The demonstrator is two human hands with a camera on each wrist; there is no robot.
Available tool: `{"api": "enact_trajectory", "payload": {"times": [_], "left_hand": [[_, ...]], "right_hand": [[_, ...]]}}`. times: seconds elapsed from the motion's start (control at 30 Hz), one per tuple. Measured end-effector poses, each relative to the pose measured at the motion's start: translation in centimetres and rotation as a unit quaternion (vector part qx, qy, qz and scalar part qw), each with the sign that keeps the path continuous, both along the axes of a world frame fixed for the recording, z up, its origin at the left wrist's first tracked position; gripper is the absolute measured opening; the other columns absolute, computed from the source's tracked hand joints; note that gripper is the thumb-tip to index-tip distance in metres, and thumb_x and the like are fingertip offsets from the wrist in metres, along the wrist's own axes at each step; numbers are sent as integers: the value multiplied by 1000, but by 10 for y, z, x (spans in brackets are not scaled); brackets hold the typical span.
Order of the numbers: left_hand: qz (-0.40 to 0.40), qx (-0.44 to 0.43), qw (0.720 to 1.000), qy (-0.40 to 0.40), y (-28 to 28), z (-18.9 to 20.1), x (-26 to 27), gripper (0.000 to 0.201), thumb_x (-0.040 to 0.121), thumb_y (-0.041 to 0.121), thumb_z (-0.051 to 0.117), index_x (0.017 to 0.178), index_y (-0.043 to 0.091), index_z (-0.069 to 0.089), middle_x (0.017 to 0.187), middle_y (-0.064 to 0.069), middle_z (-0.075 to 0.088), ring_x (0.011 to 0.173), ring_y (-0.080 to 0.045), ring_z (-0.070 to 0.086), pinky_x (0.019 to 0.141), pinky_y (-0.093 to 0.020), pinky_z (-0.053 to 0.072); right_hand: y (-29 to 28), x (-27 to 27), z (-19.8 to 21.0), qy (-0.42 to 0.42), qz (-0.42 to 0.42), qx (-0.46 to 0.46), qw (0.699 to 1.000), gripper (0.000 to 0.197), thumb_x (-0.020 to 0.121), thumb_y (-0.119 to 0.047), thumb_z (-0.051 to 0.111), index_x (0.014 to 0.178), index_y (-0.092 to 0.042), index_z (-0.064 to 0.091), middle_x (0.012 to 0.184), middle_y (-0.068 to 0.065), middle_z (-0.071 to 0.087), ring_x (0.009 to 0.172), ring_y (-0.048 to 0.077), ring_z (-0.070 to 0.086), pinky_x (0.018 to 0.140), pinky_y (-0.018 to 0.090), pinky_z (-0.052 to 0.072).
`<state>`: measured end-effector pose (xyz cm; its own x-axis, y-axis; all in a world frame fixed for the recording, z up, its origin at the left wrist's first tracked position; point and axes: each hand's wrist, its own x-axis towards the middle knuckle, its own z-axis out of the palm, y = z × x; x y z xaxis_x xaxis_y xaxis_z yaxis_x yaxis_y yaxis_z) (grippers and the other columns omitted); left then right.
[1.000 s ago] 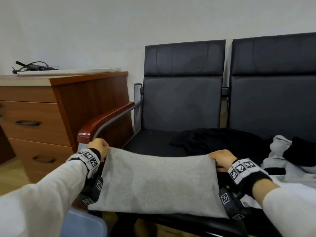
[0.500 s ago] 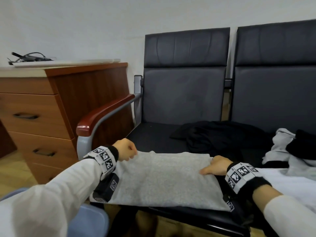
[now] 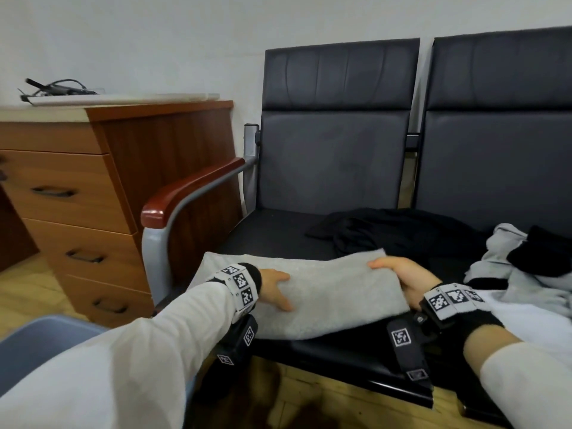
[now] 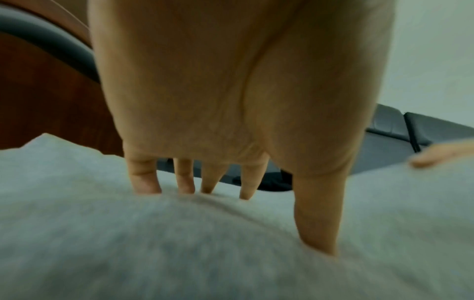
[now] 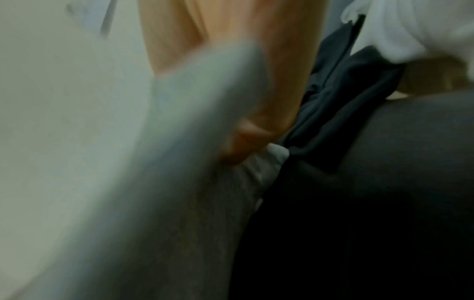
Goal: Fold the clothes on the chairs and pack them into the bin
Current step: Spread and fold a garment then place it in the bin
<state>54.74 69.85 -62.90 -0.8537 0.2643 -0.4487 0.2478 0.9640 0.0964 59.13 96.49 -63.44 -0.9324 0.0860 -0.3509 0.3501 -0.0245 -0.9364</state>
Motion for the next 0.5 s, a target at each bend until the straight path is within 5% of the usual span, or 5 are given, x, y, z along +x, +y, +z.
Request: {"api": "enact_trajectory", "payload": {"times": [0.13,0.33,0.43,0.5], "left_hand": [[-23,-10,999,24,27,-11,1,89,76,72,53,149,39,14,158,-1,14,143,-32,14,114,-46,16],[-48,22,996,73,81,-22,7,81,76,68,54,144,32,29,148,-6,31,132,-34,26,107,-47,31],[7,171,985,38,71,-19,4,78,81,53,62,146,25,29,150,-5,34,136,-29,33,110,-38,33],[88,332,939,19,51,-10,-4,58,89,31,63,140,15,42,137,-9,49,118,-23,53,92,-31,48]], "right_hand": [[10,4,33,41,-28,-66,997,30,91,-25,53,71,-6,63,61,11,64,53,20,64,57,28,48],[-3,-11,46,103,-41,-10,994,18,87,-17,57,72,-14,48,69,5,51,69,19,51,67,32,41],[-19,-19,50,135,-26,50,989,11,86,-7,56,80,-16,53,79,4,51,75,16,51,68,29,40],[-34,-22,54,141,-15,62,988,11,85,-4,57,91,-13,57,81,3,51,76,15,52,66,27,41]]}}
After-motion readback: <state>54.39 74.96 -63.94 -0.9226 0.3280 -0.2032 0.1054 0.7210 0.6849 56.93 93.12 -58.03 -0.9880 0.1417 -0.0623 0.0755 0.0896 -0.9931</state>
